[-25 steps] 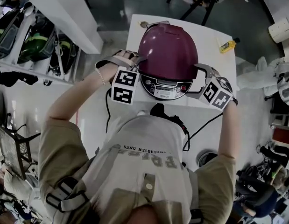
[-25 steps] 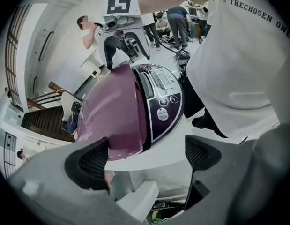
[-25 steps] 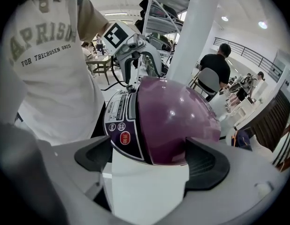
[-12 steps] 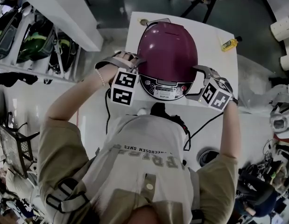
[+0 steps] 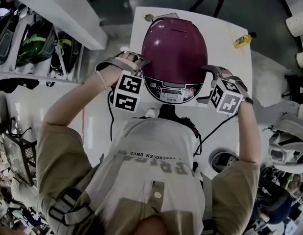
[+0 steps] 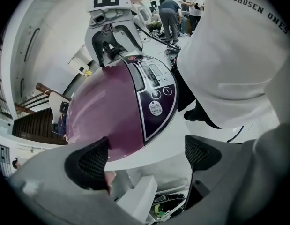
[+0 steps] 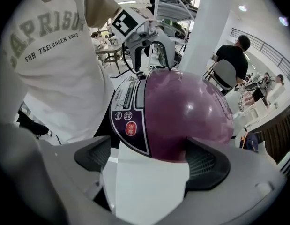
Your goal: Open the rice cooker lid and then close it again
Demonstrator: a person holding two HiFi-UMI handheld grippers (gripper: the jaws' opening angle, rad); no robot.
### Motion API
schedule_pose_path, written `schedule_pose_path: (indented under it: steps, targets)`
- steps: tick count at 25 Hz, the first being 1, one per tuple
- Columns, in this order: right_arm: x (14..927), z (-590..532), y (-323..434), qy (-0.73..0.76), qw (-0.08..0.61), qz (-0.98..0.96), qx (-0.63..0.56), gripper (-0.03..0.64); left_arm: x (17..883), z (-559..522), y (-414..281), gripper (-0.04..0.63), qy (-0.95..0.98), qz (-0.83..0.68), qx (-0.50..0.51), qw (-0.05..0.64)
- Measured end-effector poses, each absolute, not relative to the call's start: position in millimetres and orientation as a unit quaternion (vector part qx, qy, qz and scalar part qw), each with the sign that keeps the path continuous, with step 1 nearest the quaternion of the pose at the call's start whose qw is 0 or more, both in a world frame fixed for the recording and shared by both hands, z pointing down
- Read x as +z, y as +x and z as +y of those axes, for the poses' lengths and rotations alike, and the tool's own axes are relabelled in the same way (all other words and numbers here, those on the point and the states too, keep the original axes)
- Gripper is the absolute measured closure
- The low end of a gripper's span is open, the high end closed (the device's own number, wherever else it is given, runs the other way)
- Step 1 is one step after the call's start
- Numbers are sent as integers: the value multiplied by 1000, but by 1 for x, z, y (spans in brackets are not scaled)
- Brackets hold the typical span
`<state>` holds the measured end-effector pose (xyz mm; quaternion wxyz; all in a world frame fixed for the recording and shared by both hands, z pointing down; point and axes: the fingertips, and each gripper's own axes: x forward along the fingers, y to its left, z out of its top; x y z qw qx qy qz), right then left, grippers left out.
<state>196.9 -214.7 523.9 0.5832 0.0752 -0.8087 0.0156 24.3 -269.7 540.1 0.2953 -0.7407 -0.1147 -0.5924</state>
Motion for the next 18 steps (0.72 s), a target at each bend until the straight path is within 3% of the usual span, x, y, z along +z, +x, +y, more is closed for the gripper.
schedule_pose_path:
  steps: [5, 10, 15, 18]
  targets:
    - [529, -213, 200, 48, 623, -781, 8, 146, 544, -271, 22, 67, -722, -129, -607, 306]
    - [531, -213, 199, 58, 617, -785, -2, 144, 543, -269, 23, 67, -739, -120, -594, 295]
    - [522, -209, 191, 115, 552, -826, 25, 144, 536, -269, 24, 69, -773, -89, -568, 269]
    - [494, -216, 182, 199, 447, -871, 35, 146, 515, -277, 27, 71, -819, -35, -522, 234]
